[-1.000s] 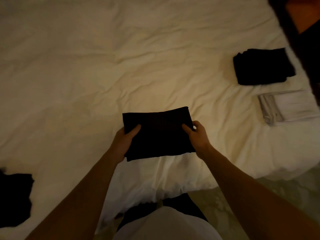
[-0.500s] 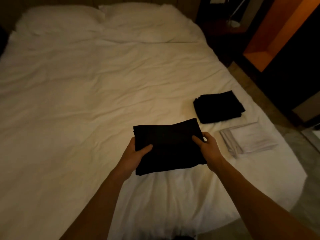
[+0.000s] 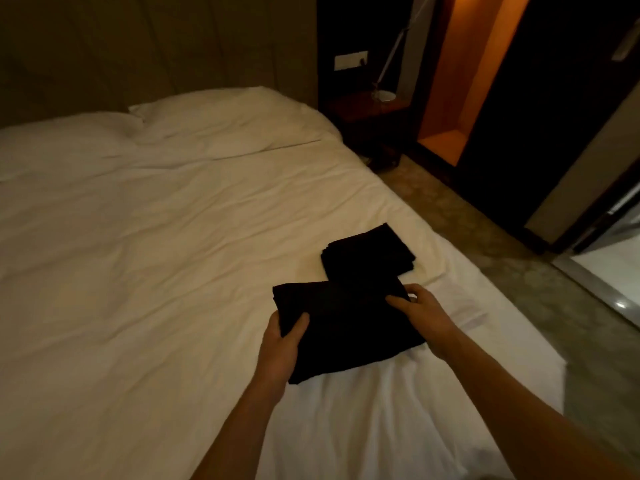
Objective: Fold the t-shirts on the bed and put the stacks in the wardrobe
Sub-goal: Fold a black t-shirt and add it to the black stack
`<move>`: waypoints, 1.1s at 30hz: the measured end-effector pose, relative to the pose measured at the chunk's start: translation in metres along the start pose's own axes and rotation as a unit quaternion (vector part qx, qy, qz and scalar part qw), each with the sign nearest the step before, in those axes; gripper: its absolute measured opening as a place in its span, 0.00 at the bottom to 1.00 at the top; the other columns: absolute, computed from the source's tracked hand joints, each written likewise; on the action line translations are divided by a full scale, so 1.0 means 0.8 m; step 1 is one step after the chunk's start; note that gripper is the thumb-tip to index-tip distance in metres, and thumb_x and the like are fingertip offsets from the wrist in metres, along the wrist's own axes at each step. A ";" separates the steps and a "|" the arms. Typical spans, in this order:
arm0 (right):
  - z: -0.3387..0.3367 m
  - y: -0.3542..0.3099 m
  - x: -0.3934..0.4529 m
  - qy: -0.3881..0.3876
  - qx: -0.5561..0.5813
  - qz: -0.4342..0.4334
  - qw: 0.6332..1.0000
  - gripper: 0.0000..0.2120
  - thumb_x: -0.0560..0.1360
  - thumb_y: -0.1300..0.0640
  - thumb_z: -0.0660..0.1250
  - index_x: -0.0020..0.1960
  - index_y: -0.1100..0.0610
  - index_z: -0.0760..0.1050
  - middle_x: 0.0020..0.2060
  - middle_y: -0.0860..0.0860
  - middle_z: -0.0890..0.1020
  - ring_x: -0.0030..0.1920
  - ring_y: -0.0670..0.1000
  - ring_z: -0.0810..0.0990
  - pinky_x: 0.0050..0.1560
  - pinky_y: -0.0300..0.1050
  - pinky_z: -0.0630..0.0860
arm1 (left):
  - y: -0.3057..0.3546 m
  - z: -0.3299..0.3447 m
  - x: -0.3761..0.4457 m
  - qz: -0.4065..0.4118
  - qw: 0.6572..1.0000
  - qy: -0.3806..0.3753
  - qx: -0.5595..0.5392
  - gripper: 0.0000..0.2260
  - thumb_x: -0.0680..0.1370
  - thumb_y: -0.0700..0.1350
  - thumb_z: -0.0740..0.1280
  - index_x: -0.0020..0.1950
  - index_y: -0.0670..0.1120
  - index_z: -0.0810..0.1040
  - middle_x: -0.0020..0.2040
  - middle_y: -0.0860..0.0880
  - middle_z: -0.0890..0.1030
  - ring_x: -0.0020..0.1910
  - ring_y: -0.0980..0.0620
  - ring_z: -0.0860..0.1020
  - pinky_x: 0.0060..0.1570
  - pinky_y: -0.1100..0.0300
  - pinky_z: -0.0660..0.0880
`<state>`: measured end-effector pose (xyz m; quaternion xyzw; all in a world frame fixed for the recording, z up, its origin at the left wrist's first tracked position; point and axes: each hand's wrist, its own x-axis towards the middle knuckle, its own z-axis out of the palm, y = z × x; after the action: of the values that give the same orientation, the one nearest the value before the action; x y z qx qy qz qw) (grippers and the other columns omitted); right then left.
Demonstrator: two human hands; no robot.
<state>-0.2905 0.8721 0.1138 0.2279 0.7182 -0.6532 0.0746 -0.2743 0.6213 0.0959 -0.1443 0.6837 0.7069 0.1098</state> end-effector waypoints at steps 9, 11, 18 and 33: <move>-0.075 -0.013 0.052 0.044 -0.042 -0.029 0.998 0.13 0.80 0.61 0.65 0.64 0.56 0.72 0.51 0.56 0.82 0.49 0.55 0.83 0.49 0.47 0.80 | 0.010 0.085 0.051 0.012 0.999 -0.038 0.024 0.20 0.81 0.49 0.66 0.72 0.52 0.69 0.63 0.53 0.79 0.60 0.51 0.78 0.63 0.49 0.75; -0.086 -0.020 0.080 0.044 -0.048 -0.032 0.997 0.13 0.80 0.61 0.65 0.65 0.57 0.72 0.50 0.56 0.82 0.49 0.57 0.83 0.51 0.51 0.80 | 0.014 0.106 0.073 0.009 0.999 -0.027 0.031 0.20 0.81 0.49 0.66 0.72 0.52 0.69 0.63 0.52 0.78 0.60 0.51 0.78 0.63 0.48 0.75; -0.113 -0.046 0.212 0.039 -0.058 -0.034 0.997 0.11 0.80 0.62 0.64 0.63 0.57 0.73 0.49 0.54 0.82 0.50 0.54 0.81 0.53 0.51 0.80 | 0.026 0.187 0.174 0.004 0.997 0.046 0.066 0.20 0.81 0.48 0.65 0.73 0.51 0.69 0.64 0.51 0.78 0.60 0.48 0.78 0.62 0.46 0.75; -0.134 -0.049 0.426 0.034 -0.109 -0.038 0.993 0.15 0.81 0.59 0.64 0.67 0.55 0.71 0.52 0.52 0.82 0.53 0.54 0.81 0.56 0.55 0.79 | 0.036 0.279 0.328 0.086 0.977 0.117 0.160 0.27 0.84 0.49 0.58 0.77 0.64 0.48 0.35 0.50 0.78 0.26 0.43 0.75 0.23 0.61 0.66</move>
<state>-0.5885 1.0532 0.0256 0.2133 0.7953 -0.5652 0.0499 -0.5414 0.8316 0.0355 -0.1473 0.8056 0.5738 -0.0099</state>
